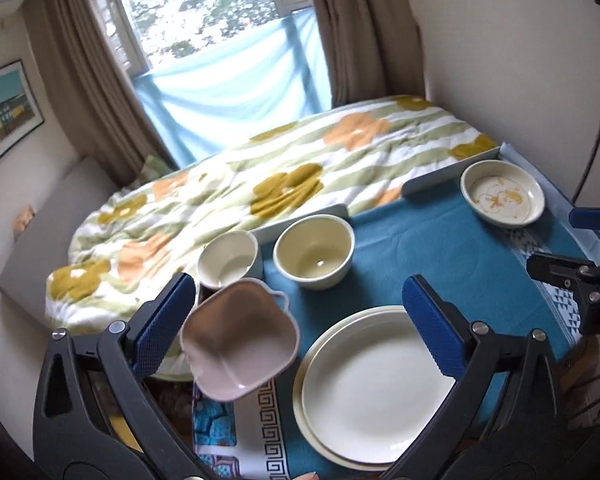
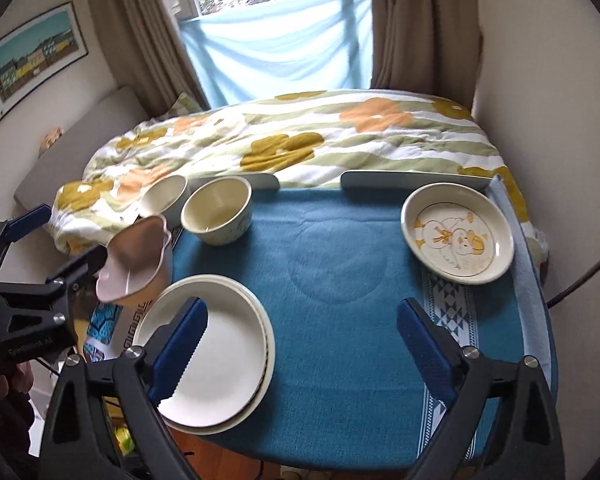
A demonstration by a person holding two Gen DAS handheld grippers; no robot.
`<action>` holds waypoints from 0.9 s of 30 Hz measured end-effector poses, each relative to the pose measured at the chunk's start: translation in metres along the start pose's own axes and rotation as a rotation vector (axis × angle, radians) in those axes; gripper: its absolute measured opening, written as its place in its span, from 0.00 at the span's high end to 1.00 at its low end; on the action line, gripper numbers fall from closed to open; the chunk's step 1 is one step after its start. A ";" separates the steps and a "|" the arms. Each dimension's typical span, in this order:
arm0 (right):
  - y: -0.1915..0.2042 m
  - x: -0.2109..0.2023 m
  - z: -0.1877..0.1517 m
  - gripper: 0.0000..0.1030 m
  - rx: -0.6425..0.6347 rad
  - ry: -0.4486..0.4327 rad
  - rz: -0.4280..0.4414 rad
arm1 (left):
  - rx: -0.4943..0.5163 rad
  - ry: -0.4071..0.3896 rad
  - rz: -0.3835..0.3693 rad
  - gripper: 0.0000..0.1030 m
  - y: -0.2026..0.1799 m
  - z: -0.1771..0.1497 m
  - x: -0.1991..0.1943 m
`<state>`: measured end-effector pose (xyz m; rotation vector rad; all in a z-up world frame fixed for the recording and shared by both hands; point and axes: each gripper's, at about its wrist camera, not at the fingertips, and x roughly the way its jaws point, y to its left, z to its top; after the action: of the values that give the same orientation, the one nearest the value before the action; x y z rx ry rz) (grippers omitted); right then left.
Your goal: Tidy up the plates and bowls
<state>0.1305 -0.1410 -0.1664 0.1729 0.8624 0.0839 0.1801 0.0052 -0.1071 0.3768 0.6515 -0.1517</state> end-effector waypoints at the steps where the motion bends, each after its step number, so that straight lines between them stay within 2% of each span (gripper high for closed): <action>1: -0.007 -0.005 0.000 0.09 0.023 -0.010 -0.020 | 0.024 -0.002 -0.040 0.00 -0.006 0.009 0.002; 3: -0.024 -0.017 -0.001 0.08 0.074 -0.031 -0.053 | 0.055 0.000 -0.115 0.00 -0.018 0.024 0.008; 6: -0.052 -0.031 -0.002 0.01 0.130 -0.060 -0.087 | 0.075 0.002 -0.285 0.00 -0.038 0.047 0.024; 10: -0.087 -0.043 0.003 0.01 0.188 -0.071 -0.106 | 0.104 0.063 -0.428 0.00 -0.070 0.082 0.063; 12: -0.102 -0.043 0.010 0.01 0.207 -0.046 -0.143 | 0.106 0.102 -0.500 0.00 -0.087 0.096 0.086; 14: -0.115 -0.044 0.013 0.01 0.227 -0.086 -0.194 | 0.097 0.152 -0.567 0.00 -0.102 0.110 0.112; 16: -0.126 -0.041 0.017 0.01 0.253 -0.111 -0.244 | 0.095 0.192 -0.605 0.00 -0.115 0.120 0.136; 18: -0.141 -0.029 0.022 0.01 0.288 -0.102 -0.286 | 0.103 0.220 -0.612 0.00 -0.129 0.130 0.160; 25: -0.195 0.053 0.019 0.01 0.452 0.034 -0.187 | 0.121 0.346 -0.698 0.01 -0.181 0.145 0.253; 26: -0.200 0.064 0.018 0.02 0.459 0.049 -0.184 | 0.116 0.371 -0.721 0.03 -0.189 0.144 0.267; 27: -0.203 0.075 0.016 0.06 0.463 0.060 -0.178 | 0.113 0.391 -0.738 0.09 -0.195 0.141 0.279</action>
<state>0.1917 -0.3313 -0.2498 0.5274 0.9443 -0.2818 0.4295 -0.2352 -0.2336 0.2595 1.1540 -0.8348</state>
